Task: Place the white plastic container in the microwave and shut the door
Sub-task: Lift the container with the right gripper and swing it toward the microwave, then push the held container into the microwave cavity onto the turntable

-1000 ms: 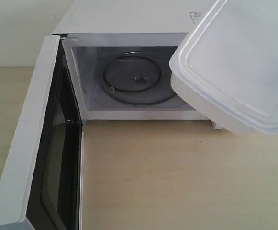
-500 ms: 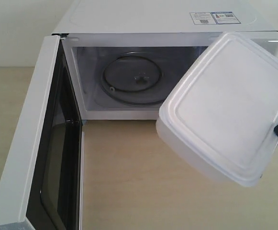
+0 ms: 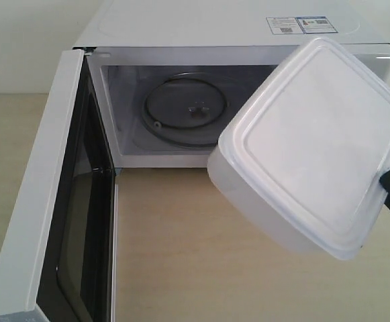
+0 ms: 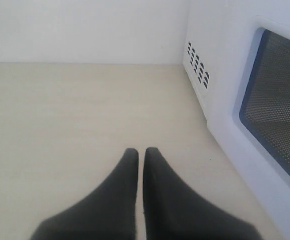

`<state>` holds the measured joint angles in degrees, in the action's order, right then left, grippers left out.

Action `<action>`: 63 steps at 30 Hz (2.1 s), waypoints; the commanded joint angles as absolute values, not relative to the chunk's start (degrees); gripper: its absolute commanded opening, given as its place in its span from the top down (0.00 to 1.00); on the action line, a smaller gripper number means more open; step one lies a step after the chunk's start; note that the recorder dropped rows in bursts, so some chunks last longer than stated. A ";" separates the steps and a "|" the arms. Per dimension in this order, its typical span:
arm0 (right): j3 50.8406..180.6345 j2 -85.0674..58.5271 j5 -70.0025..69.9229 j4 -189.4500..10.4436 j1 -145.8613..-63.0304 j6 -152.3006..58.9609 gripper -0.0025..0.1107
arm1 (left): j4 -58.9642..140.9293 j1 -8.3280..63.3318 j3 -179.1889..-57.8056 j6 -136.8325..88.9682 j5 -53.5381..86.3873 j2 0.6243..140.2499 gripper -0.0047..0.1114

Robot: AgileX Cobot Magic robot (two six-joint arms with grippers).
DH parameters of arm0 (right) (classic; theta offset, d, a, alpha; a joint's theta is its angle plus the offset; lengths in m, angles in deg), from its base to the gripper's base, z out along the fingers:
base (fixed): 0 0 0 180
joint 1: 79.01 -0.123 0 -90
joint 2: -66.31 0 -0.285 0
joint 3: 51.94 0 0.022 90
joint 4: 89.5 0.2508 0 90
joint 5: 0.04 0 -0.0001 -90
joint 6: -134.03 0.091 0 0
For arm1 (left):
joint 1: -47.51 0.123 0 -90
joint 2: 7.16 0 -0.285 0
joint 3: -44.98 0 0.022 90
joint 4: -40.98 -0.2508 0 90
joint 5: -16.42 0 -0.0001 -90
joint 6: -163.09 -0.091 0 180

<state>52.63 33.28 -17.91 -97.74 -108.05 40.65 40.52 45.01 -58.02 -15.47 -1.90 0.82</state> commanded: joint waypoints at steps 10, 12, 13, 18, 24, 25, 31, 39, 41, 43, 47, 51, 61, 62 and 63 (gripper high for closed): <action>52.72 32.52 -22.10 -103.75 -108.20 48.67 0.98 | 40.48 45.12 -57.81 -14.99 -1.60 0.62 0.92; 52.72 32.52 -22.10 -106.86 -108.20 52.86 0.98 | 40.48 45.12 -57.81 -14.99 -1.60 0.62 0.92; 52.83 32.52 -21.98 -108.70 -108.20 54.53 0.98 | 40.48 45.12 -57.81 -14.99 -1.60 0.62 0.92; 52.83 32.52 -21.19 -112.93 -108.20 58.87 0.98 | 40.48 45.12 -57.81 -14.99 -1.60 0.62 0.92; 52.83 32.52 -16.83 -113.04 -108.20 57.63 0.98 | 40.48 45.12 -57.81 -14.99 -1.60 0.62 0.92; 53.04 32.43 -15.95 -112.92 -108.20 57.67 0.98 | 40.48 45.12 -57.81 -14.99 -1.60 0.62 0.92; 58.03 30.99 -10.49 -113.09 -108.20 57.40 0.98 | 40.48 45.12 -57.81 -14.99 -1.60 0.62 0.92; 62.00 17.07 -17.11 -117.40 -108.20 58.47 0.98 | 40.48 45.12 -57.81 -14.99 -1.60 0.62 0.92; 62.00 12.96 -19.83 -117.40 -108.20 58.47 0.98 | 40.48 45.12 -57.81 -14.99 -1.60 0.62 0.92; 62.00 7.50 -23.03 -117.40 -108.20 58.27 0.98 | 40.48 45.12 -57.81 -14.99 -1.60 0.62 0.92; 62.28 -2.09 -28.11 -114.93 -108.20 52.98 0.98 | 40.48 45.12 -57.81 -14.99 -1.60 0.62 0.92; 66.08 -10.09 -32.16 -114.22 -108.20 50.39 0.98 | 40.48 45.12 -57.81 -14.99 -1.60 0.62 0.92; 75.73 -24.10 -36.05 -101.46 -110.20 45.57 0.98 | 40.48 45.12 -57.81 -14.99 -1.60 0.62 0.92; 76.43 -25.04 -36.05 -99.15 -111.43 44.65 0.98 | 40.48 45.12 -57.81 -14.99 -1.60 0.62 0.92; 77.10 -26.01 -36.05 -96.07 -112.84 42.30 0.98 | 40.48 45.12 -57.81 -14.99 -1.60 0.62 0.92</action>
<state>75.12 -24.10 -33.93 -101.60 -110.01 45.39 40.52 45.01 -58.02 -15.47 -1.90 0.82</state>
